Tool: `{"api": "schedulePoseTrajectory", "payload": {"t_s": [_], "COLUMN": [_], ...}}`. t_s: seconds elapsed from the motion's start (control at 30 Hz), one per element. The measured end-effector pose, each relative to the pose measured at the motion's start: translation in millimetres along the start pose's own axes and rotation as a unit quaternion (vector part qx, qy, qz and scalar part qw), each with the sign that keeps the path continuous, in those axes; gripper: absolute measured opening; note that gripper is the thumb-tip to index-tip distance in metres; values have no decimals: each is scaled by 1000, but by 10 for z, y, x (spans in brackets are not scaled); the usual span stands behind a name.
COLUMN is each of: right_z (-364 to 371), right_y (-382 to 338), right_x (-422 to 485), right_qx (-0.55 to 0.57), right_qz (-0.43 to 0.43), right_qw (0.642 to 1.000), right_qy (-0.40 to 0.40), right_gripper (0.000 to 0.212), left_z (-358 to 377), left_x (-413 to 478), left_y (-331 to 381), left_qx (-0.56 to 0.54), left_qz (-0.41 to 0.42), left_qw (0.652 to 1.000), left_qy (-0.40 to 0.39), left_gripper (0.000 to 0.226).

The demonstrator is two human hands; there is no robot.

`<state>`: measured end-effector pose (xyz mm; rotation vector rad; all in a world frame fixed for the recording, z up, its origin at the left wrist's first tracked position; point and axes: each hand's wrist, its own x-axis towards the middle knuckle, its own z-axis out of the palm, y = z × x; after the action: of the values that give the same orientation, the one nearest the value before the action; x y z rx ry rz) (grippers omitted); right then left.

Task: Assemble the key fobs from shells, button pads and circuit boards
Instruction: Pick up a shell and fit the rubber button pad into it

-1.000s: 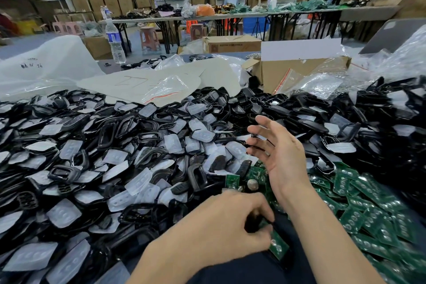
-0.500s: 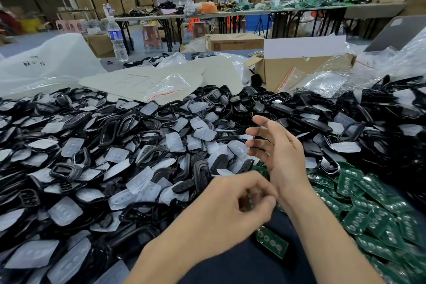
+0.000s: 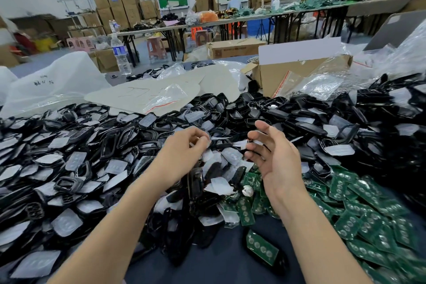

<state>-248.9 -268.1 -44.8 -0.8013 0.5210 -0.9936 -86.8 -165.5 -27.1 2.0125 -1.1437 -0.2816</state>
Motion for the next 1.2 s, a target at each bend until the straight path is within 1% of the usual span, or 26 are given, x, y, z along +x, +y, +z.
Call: {"api": "schedulePoseTrajectory", "payload": {"t_s": [0.07,0.13,0.23,0.37,0.5,0.57,0.63,0.8,0.9,1.0,1.07,1.13,1.2], "right_z": [-4,-2,19,55,92,136,198,415,628,918,1108,1253,1352], "right_y": [-3,9,69,189,210,186,148,-1,-33,46,151,282,409], "right_x": [9,10,-22,-105,-161,-166,-129,144,273,309,288,246,194], "right_qx": [7,-11,-97,-238,-316,-327,-324,-316,-324,-331,-330,-353,-406], "right_qz": [6,1,-34,-83,-133,-148,-150,-116,-96,-82,-73,-74,-82], "right_qw": [1000,1000,995,966,936,929,930,939,936,928,926,914,889], "right_qy": [4,4,-16,-61,-80,-84,-88,-74,-101,-148,-170,-183,-193], "right_gripper": [27,28,31,32,31,31,30,30,30,29,26,22,22], "left_z": [-18,-61,-193,-448,-612,-616,-575,-538,-797,-1187,-1420,-1585,-1698], "left_x": [155,306,483,571,527,523,552,688,746,703,584,423,272], "left_y": [-6,-28,-119,-338,-482,-480,-444,-282,-275,-409,-528,-637,-738], "left_qx": [42,74,118,169,173,165,170,199,247,299,308,305,299], "left_qz": [8,10,-5,-40,-37,-26,-12,16,-5,-53,-76,-79,-77], "left_qw": [999,997,993,984,984,986,985,980,969,951,946,946,947], "left_qy": [8,19,24,25,27,23,17,3,-10,-50,-71,-81,-89], "left_gripper": [14,14,15,18,17,18,18,19,21,24,25,21,14]}}
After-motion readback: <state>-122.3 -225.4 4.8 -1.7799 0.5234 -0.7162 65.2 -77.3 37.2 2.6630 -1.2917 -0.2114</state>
